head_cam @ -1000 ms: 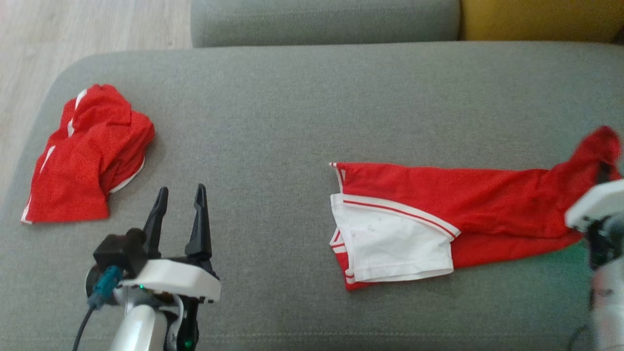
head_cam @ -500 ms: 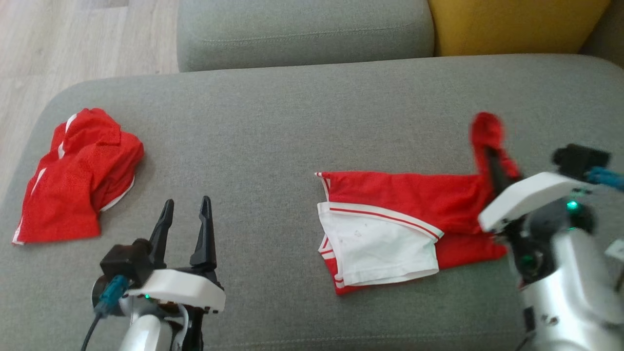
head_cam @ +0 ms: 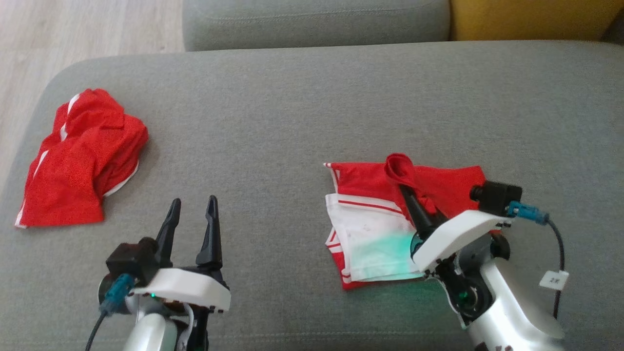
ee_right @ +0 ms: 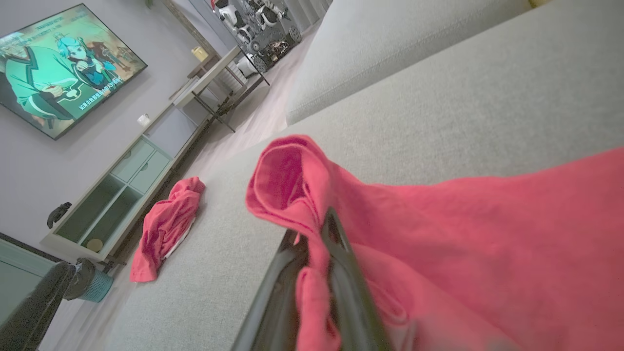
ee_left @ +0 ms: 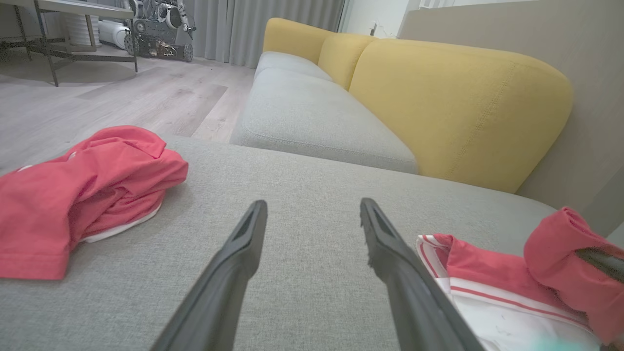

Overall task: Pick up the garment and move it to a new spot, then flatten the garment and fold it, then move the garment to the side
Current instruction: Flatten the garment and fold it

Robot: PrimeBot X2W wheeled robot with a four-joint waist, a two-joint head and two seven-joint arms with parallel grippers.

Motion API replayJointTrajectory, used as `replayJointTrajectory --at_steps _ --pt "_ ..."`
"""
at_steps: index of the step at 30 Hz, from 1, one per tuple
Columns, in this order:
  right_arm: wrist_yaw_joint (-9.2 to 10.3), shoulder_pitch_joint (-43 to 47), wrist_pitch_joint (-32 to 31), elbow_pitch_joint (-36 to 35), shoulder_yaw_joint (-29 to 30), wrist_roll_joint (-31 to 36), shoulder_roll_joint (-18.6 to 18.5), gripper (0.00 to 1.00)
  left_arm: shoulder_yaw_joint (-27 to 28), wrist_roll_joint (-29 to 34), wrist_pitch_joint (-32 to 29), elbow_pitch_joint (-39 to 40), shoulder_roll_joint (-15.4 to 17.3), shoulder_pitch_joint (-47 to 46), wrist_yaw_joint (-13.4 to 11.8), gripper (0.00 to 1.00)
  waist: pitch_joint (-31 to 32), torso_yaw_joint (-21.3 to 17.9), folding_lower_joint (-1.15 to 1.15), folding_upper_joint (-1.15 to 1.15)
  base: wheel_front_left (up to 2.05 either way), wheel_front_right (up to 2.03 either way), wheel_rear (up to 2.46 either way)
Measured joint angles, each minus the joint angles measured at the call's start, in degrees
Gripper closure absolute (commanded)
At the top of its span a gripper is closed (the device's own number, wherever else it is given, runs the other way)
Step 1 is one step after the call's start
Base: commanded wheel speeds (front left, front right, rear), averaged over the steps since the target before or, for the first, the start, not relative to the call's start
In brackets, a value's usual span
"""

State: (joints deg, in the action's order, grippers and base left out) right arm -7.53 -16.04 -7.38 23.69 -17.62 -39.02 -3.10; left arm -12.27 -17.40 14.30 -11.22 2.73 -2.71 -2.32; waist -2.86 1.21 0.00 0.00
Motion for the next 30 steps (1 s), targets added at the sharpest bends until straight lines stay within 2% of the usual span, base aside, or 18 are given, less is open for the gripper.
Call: replayJointTrajectory --at_steps 7,8,9,10,15,20,26,30 --pt "0.00 -2.64 5.12 7.21 -4.99 -4.26 -0.10 1.00 -0.12 0.00 0.00 -0.37 0.00 -1.15 0.32 0.00 -1.37 2.04 0.00 0.00 0.00 0.00 0.00" --pt "0.00 -3.10 5.70 7.58 -6.12 -5.37 -0.10 0.75 -0.07 0.00 0.00 -0.36 0.00 -1.20 0.32 0.00 -1.55 2.22 0.00 0.00 0.00 0.00 0.00" --pt "0.00 -3.55 6.26 8.04 -7.10 -6.44 -0.10 0.13 -0.07 0.00 0.00 -0.48 0.00 -1.20 0.33 0.00 -1.67 2.39 0.00 0.00 0.00 0.00 0.00" --pt "0.00 -3.93 6.56 8.58 -8.14 -7.49 -0.10 0.00 -0.08 0.00 0.00 -0.75 0.00 -1.19 0.33 0.00 -1.71 2.54 0.00 0.00 0.00 0.00 0.00" --pt "0.00 -4.59 8.20 10.81 -12.10 -10.48 -0.10 0.00 -0.14 0.00 0.00 -1.40 0.00 -1.18 0.33 0.00 -1.27 2.71 0.00 0.00 0.00 0.00 0.00" --pt "0.00 -5.77 10.07 13.60 -11.21 -9.38 -0.10 0.00 -0.09 0.01 0.00 -1.51 0.00 -1.11 0.31 0.00 -0.22 2.06 0.00 0.00 0.00 0.00 0.00" --pt "0.00 -9.04 11.34 16.49 -4.17 1.30 -0.34 0.00 0.01 0.00 0.00 -1.11 0.00 -0.91 0.30 0.00 1.42 0.71 0.00 0.00 0.00 0.00 0.00" --pt "0.00 -8.68 11.52 14.85 -0.74 8.02 -3.22 0.00 -0.05 -0.30 0.00 0.32 0.00 -0.90 0.30 0.00 2.33 -0.15 0.00 0.00 0.00 0.00 0.00"
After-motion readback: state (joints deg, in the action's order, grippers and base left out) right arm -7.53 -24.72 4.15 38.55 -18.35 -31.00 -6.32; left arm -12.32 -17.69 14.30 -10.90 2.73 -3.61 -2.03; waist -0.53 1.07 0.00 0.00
